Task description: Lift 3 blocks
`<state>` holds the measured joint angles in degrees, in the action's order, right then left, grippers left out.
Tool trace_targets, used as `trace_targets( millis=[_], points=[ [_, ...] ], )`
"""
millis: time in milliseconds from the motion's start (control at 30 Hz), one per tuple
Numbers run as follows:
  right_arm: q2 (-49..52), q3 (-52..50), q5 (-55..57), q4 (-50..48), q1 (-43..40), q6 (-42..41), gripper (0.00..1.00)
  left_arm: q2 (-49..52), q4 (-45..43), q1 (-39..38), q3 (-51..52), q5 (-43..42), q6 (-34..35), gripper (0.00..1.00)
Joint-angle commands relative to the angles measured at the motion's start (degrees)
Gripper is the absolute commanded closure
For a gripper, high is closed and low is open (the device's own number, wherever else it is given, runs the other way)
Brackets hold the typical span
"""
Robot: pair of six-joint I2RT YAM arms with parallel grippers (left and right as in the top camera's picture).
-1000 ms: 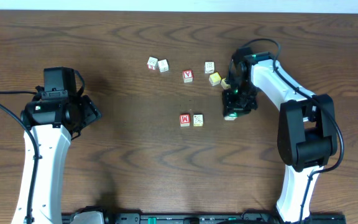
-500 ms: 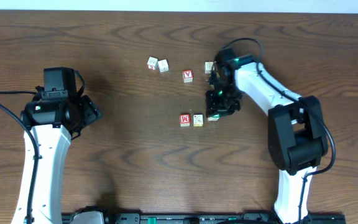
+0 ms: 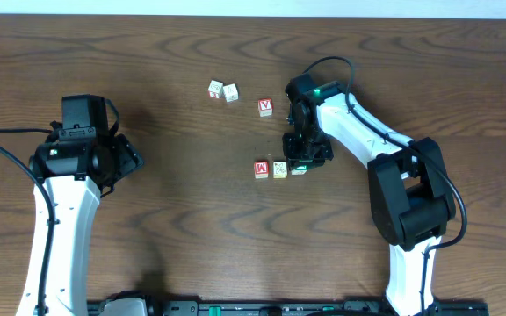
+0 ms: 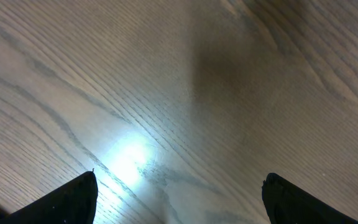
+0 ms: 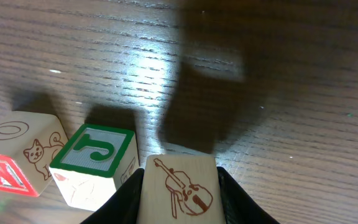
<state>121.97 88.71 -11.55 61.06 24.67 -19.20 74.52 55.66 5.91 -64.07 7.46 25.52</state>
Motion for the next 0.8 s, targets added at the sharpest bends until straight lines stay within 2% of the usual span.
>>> trace_targets(
  millis=[0, 133, 467, 767],
  points=[
    [0.39, -0.44, 0.98, 0.22, 0.57, -1.57, 0.68, 0.17, 0.24, 0.24, -0.22, 0.52, 0.31, 0.15],
    [0.39, -0.44, 0.74, 0.42, 0.76, -1.92, 0.64, 0.17, 0.22, 0.24, -0.22, 0.52, 0.31, 0.15],
    [0.39, -0.39, 0.55, 1.2, 0.98, -2.67, 0.63, 0.17, 0.24, 0.24, -0.22, 0.52, 0.31, 0.15],
    [0.39, 3.93, 0.55, 6.67, -0.72, -1.6, 0.6, 0.17, 0.22, 0.24, -0.22, 0.52, 0.31, 0.15]
  ],
)
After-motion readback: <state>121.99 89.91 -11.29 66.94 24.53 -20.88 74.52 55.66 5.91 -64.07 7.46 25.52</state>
